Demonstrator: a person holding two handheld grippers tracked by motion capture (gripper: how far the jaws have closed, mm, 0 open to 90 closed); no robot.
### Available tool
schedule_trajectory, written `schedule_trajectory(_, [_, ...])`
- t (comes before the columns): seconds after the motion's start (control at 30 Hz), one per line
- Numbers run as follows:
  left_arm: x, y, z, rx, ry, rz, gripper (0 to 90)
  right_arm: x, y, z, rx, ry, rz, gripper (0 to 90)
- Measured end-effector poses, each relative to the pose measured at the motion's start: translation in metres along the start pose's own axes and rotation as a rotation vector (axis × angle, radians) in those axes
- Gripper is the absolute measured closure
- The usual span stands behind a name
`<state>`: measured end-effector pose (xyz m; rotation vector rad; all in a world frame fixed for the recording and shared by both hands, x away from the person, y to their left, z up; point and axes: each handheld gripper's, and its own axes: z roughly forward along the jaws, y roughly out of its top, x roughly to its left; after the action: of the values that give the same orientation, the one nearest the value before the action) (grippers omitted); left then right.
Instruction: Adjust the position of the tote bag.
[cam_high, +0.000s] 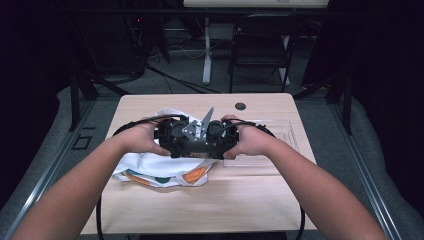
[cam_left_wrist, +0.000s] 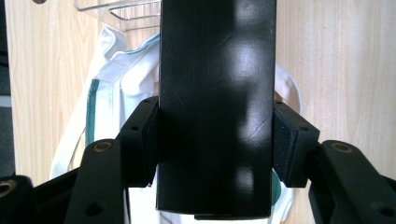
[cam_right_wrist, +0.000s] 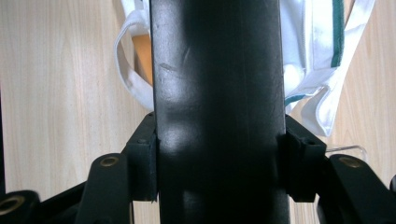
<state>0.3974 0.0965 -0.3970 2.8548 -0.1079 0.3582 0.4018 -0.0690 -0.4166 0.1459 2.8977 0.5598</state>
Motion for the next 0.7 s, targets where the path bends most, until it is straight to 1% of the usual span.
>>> schedule_trajectory(0.03, [-0.0009,-0.0004,0.0004,-0.003,-0.010,-0.015,42.8,0.0004,-0.0005,0.0006,-0.001,0.002,0.004,42.0])
schedule_trajectory(0.07, [-0.0012,-0.0007,0.0009,-0.008,-0.010,-0.019,42.6,0.0005,-0.0008,0.0010,0.004,0.007,0.003,42.2])
schedule_trajectory(0.1, [-0.0012,-0.0007,0.0009,-0.008,-0.010,-0.019,42.6,0.0005,-0.0008,0.0010,0.004,0.007,0.003,42.2])
schedule_trajectory(0.13, [-0.0001,-0.0007,0.0008,-0.011,-0.005,-0.007,42.6,0.0005,-0.0009,0.0009,0.004,0.005,0.001,42.2])
schedule_trajectory(0.2, [0.0002,-0.0013,0.0005,-0.015,-0.010,-0.013,42.3,-0.0002,-0.0013,0.0010,-0.002,0.007,-0.006,42.3])
schedule_trajectory(0.27, [-0.0007,-0.0021,0.0007,-0.024,-0.018,-0.027,42.1,0.0005,-0.0020,0.0015,-0.011,0.008,-0.001,42.5])
schedule_trajectory(0.3, [-0.0008,-0.0025,0.0005,-0.026,-0.021,-0.035,42.0,0.0005,-0.0016,0.0005,0.001,0.015,-0.002,42.5])
schedule_trajectory(0.33, [-0.0008,-0.0028,0.0003,-0.030,-0.020,-0.037,41.9,0.0003,-0.0015,0.0001,0.001,0.017,-0.003,42.5])
schedule_trajectory(0.37, [-0.0003,-0.0032,-0.0002,-0.033,-0.021,-0.037,41.8,-0.0003,-0.0014,-0.0008,0.003,0.036,-0.005,42.6])
schedule_trajectory(0.4, [0.0017,-0.0030,-0.0009,-0.033,-0.011,-0.013,41.6,0.0000,-0.0015,-0.0007,-0.001,0.029,0.002,42.6])
schedule_trajectory(0.43, [0.0020,-0.0035,-0.0011,-0.040,-0.014,-0.022,41.4,-0.0016,-0.0013,-0.0023,0.023,0.014,-0.018,42.6])
schedule_trajectory(0.47, [0.0020,-0.0041,-0.0012,-0.048,-0.014,-0.034,41.0,-0.0015,-0.0014,-0.0021,0.012,0.018,-0.009,42.7])
schedule_trajectory(0.5, [0.0016,-0.0049,-0.0011,-0.059,-0.016,-0.052,40.7,-0.0023,-0.0010,-0.0034,0.025,0.017,-0.012,42.6])
schedule_trajectory(0.53, [0.0021,-0.0053,-0.0014,-0.067,-0.018,-0.060,40.4,-0.0030,-0.0010,-0.0040,0.027,0.017,-0.015,42.7])
schedule_trajectory(0.6, [0.0028,-0.0055,-0.0026,-0.072,-0.019,-0.078,39.6,-0.0030,-0.0016,-0.0044,0.011,0.018,0.000,42.7])
schedule_trajectory(0.63, [0.0033,-0.0052,-0.0034,-0.071,-0.021,-0.084,38.9,-0.0032,-0.0014,-0.0051,0.010,0.019,0.001,42.7])
schedule_trajectory(0.67, [0.0038,-0.0053,-0.0040,-0.074,-0.016,-0.082,38.3,-0.0040,-0.0013,-0.0059,0.012,0.022,-0.004,42.7])
schedule_trajectory(0.7, [0.0037,-0.0055,-0.0041,-0.076,-0.016,-0.088,36.8,-0.0039,-0.0014,-0.0065,0.011,0.020,0.001,42.7])
